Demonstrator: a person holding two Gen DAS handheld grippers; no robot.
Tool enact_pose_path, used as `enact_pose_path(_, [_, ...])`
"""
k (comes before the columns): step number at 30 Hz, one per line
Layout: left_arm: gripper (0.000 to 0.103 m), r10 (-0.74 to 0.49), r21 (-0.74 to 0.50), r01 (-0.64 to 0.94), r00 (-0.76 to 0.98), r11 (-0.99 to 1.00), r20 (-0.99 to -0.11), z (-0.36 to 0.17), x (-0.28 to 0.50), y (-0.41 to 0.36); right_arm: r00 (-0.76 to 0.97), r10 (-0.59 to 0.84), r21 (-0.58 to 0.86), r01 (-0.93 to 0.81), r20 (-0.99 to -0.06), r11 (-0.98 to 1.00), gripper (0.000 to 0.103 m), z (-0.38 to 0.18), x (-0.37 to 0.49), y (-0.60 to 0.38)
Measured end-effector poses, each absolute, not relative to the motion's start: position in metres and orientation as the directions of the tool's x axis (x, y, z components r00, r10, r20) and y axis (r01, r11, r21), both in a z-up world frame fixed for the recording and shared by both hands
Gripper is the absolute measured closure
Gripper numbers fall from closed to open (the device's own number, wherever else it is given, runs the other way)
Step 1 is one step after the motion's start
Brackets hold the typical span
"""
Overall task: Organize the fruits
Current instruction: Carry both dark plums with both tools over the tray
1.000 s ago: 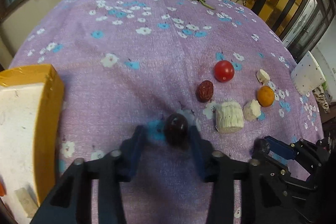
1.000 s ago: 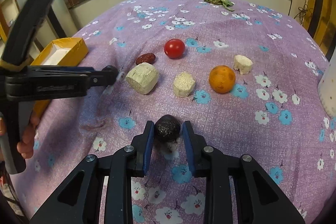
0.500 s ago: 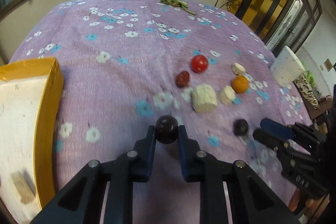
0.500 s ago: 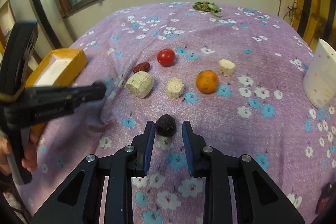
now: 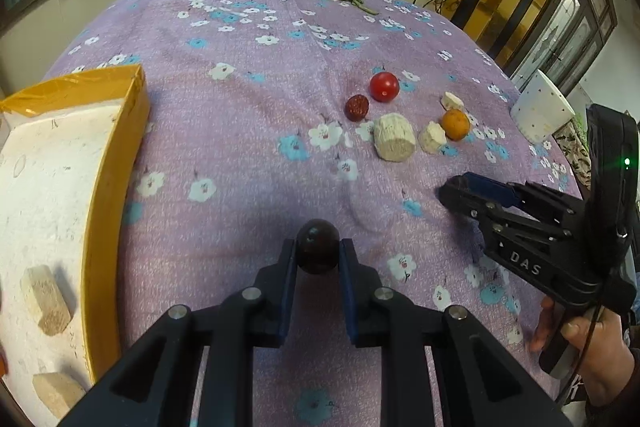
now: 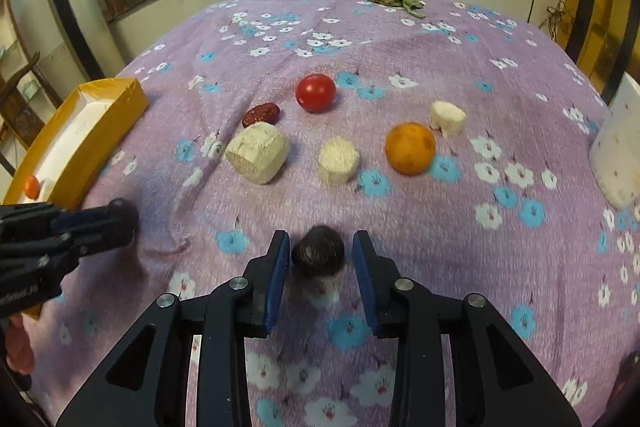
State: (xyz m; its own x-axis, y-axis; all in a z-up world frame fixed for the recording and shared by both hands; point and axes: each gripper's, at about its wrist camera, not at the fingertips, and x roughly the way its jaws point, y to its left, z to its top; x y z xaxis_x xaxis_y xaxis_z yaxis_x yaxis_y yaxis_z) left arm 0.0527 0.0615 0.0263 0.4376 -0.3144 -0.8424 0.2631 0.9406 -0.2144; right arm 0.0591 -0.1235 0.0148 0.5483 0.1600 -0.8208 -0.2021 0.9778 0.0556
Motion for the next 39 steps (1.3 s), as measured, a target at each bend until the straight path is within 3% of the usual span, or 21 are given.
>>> enact_pose_path(3, [0.080, -0.323, -0.227, 0.258, 0.434, 0.939, -0.841, 0.026, 0.052, 0.063, 0.541, 0.160, 0.045, -0.218, -0.826, 0.975, 0.080, 0.016, 0.054, -0.119])
enact_pose_path(22, [0.080, -0.363, -0.242, 0.289, 0.514, 0.926, -0.777, 0.066, 0.008, 0.086, 0.616, 0.195, 0.057, -0.237, -0.763, 0.970, 0.081, 0.067, -0.018, -0.094])
enact_pose_path(39, [0.080, -0.261, -0.241, 0.115, 0.600, 0.964, -0.757, 0.086, 0.011, 0.194, 0.570, 0.351, 0.091, -0.434, -0.743, 0.896, 0.081, 0.084, 0.012, 0.025])
